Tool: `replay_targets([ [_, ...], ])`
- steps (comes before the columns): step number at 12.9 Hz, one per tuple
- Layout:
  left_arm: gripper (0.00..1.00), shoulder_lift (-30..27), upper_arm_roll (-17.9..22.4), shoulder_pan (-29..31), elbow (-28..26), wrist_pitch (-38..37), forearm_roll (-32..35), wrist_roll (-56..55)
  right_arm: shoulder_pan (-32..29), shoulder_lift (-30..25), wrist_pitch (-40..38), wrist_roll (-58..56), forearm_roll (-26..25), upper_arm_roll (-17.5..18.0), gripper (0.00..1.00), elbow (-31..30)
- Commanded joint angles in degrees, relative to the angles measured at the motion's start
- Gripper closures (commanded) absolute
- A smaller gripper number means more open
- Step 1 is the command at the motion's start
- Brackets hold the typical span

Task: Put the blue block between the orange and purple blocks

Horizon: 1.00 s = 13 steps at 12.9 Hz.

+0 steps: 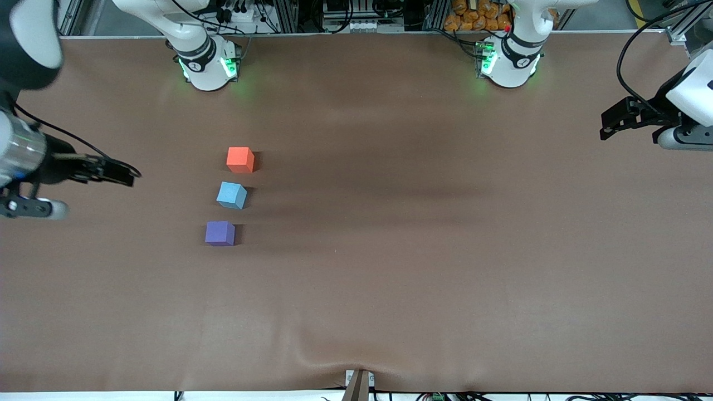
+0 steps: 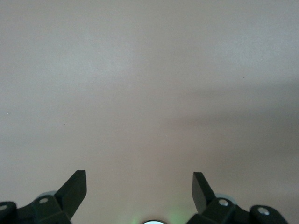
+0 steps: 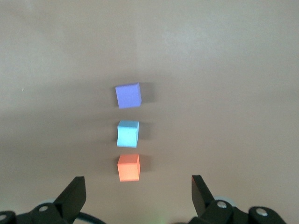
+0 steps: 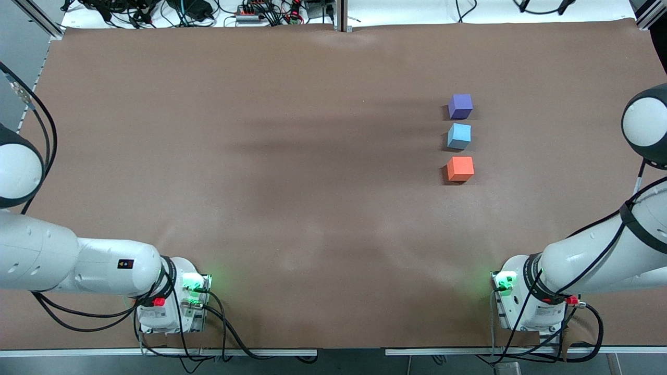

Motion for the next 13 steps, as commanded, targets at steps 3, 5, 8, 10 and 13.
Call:
replay_targets([
  [3,0.00,-0.05,0.00,0.17,0.39,-0.63,0.03,-0.52,-2.60,-5.92,-2.26,0.35,-2.16,5.63,0.00,-1.21],
  [5,0.00,-0.05,0.00,0.17,0.39,-0.63,0.03,-0.52,-2.59,-13.82,4.75,0.18,-2.61,5.54,0.00,-13.92],
  [8,0.00,0.04,0.00,0.17,0.48,-0.63,0.12,-0.52,-3.03,-19.31,9.53,-1.40,-2.00,5.19,0.00,-22.26],
  [10,0.00,0.04,0.09,0.17,0.39,-0.63,0.12,-0.52,-3.12,-18.79,9.27,-5.69,-2.52,5.01,0.00,-20.86],
  [13,0.00,0.04,0.00,0.70,0.48,-0.63,0.12,-0.43,-3.30,-16.41,6.03,-7.74,-2.61,5.01,0.00,-15.58],
])
